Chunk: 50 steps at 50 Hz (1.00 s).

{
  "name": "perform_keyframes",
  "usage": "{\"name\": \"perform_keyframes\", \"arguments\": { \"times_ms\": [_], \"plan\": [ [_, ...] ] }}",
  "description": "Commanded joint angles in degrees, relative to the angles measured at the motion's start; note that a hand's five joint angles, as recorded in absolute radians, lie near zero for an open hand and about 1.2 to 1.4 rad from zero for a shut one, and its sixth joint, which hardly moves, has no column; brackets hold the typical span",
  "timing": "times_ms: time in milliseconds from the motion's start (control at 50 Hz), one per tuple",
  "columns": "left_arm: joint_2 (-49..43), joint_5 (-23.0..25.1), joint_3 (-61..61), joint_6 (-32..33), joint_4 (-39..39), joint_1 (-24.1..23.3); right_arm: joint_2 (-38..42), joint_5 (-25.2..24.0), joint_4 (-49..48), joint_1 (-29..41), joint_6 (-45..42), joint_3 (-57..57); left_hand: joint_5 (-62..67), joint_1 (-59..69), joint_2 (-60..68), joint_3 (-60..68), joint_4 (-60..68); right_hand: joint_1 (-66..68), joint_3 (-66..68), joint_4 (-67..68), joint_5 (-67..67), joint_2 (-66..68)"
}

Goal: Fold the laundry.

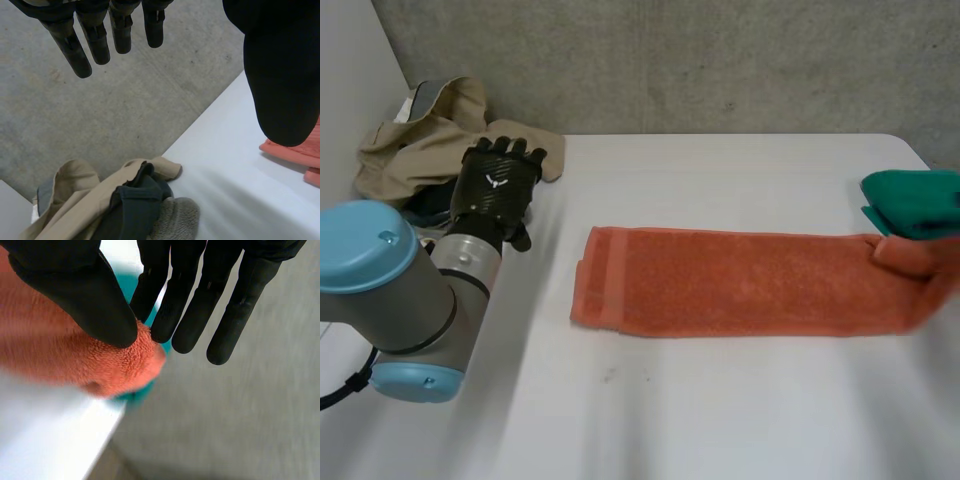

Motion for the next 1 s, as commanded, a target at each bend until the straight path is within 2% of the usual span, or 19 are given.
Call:
{"name": "perform_keyframes", "arguments": {
  "times_ms": [20, 80, 200, 280, 380, 400, 420, 460, 480, 540, 580, 640, 680, 740, 840, 860, 920, 940, 1000],
  "plan": [
    [1.5, -0.1, -0.2, -1.1, -0.1, 0.6, -2.0, -9.2, -7.4, 20.0, 5.2, 0.8, -2.8, -1.1, -1.6, -1.9, -1.7, 16.5, 11.8, 11.4, 13.2, 12.5],
    [1.8, -0.1, -0.2, -1.5, -0.2, 0.5, -1.0, -13.0, -9.3, 26.3, 5.0, 0.2, -2.8, -1.1, -1.6, -1.9, -1.7, 16.5, 11.8, 11.4, 13.2, 12.5],
    [2.2, -0.1, -1.4, -1.5, -0.2, 0.3, 8.3, -21.2, -17.8, 39.6, 2.9, -1.4, -2.8, -1.1, -1.6, -1.9, -1.7, 16.5, 11.8, 11.4, 13.2, 12.5],
    [2.0, -0.1, -2.0, -1.5, -0.2, 0.1, 13.7, -22.8, -20.7, 45.5, 0.7, -2.6, -2.8, -1.1, -1.6, -1.9, -1.7, 16.5, 11.8, 11.4, 13.2, 12.5],
    [1.5, -0.1, -2.4, -1.5, -0.2, 0.0, 16.8, -22.6, -19.5, 46.3, 0.1, -2.6, -2.8, -1.1, -1.6, -1.9, -1.7, 16.5, 11.8, 11.4, 13.2, 12.5],
    [1.5, -0.1, -2.4, -1.5, -0.2, 0.0, 16.4, -22.4, -19.4, 46.2, 0.3, -2.2, -2.8, -1.1, -1.6, -1.9, -1.7, 8.7, 4.0, 3.7, 5.4, 4.8],
    [1.5, 0.0, -2.6, -1.5, -0.2, 0.0, 15.4, -22.4, -19.0, 46.1, 1.0, -1.0, -2.8, -1.1, -1.6, -1.9, -1.7, -23.7, -28.4, -28.7, -27.0, -27.6],
    [1.5, 0.0, -2.6, -1.5, -0.1, 0.0, 13.9, -21.9, -18.8, 46.3, 2.0, 0.5, -2.8, -1.1, -1.6, -1.9, -1.7, -47.8, -52.4, -52.8, -51.1, -51.7],
    [1.5, 0.1, -2.5, -1.5, -0.1, 0.0, 11.6, -20.4, -18.6, 45.7, 4.0, 2.1, -2.8, -1.1, -1.6, -1.9, -1.7, -53.5, -58.2, -58.6, -56.8, -57.5],
    [1.5, 0.2, -2.1, -1.5, 0.0, 0.0, 6.5, -16.9, -17.6, 42.7, 9.6, 4.6, -2.8, -1.1, -1.6, -1.9, -1.7, -53.5, -58.2, -58.6, -56.8, -57.5],
    [1.5, 0.2, -1.7, -1.5, 0.0, -0.2, 1.4, -13.4, -15.5, 38.4, 17.6, 6.9, -2.8, -1.1, -1.6, -1.9, -1.7, -53.5, -58.2, -58.6, -56.8, -57.5],
    [1.5, 0.2, -1.0, -1.4, 0.3, -0.8, -2.2, -11.0, -10.6, 34.1, 27.8, 9.0, -2.8, -1.1, -1.6, -1.9, -1.7, -53.5, -58.2, -58.6, -56.8, -57.5],
    [1.4, 0.1, -0.4, -1.4, 0.2, -1.8, -2.4, -10.8, -8.0, 32.6, 31.1, 9.5, -2.8, -1.1, -1.6, -1.9, -1.7, -53.5, -58.2, -58.6, -56.8, -57.5],
    [1.2, 0.1, 0.4, -1.4, 0.3, -3.7, -2.2, -10.4, -3.1, 30.0, 33.7, 10.3, -2.8, -1.1, -1.6, -1.9, -1.7, -53.5, -58.2, -58.6, -56.8, -57.5],
    [0.8, 0.1, 1.1, -1.4, 0.5, -5.2, 1.2, -10.1, 1.1, 24.7, 29.5, 11.5, -2.8, -1.1, -1.6, -1.9, -1.7, -53.0, -57.6, -58.0, -56.3, -56.9],
    [0.7, 0.1, 1.1, -1.4, 0.5, -5.3, 2.3, -9.7, 1.8, 23.3, 27.1, 11.7, -2.8, -1.1, -1.6, -1.9, -1.7, -42.6, -47.3, -47.7, -45.9, -46.5],
    [0.0, 0.1, 1.2, -1.4, 0.5, -6.2, 3.2, -7.9, 2.6, 21.4, 23.2, 12.2, -2.8, -1.1, -1.6, -1.9, -1.7, -25.1, -29.8, -30.1, -28.4, -29.0],
    [-0.1, 0.1, 1.3, -1.4, 0.5, -6.3, 3.2, -6.4, 2.7, 20.2, 21.2, 12.5, -2.8, -1.1, -1.6, -1.9, -1.7, -11.2, -15.9, -16.2, -14.5, -15.1],
    [-0.2, 0.0, 1.2, -1.4, 0.3, -6.5, 2.7, -3.4, 2.2, 18.2, 18.7, 12.8, -2.8, -1.1, -1.6, -1.9, -1.7, 16.4, 11.7, 11.3, 13.1, 12.4]
  ]
}}
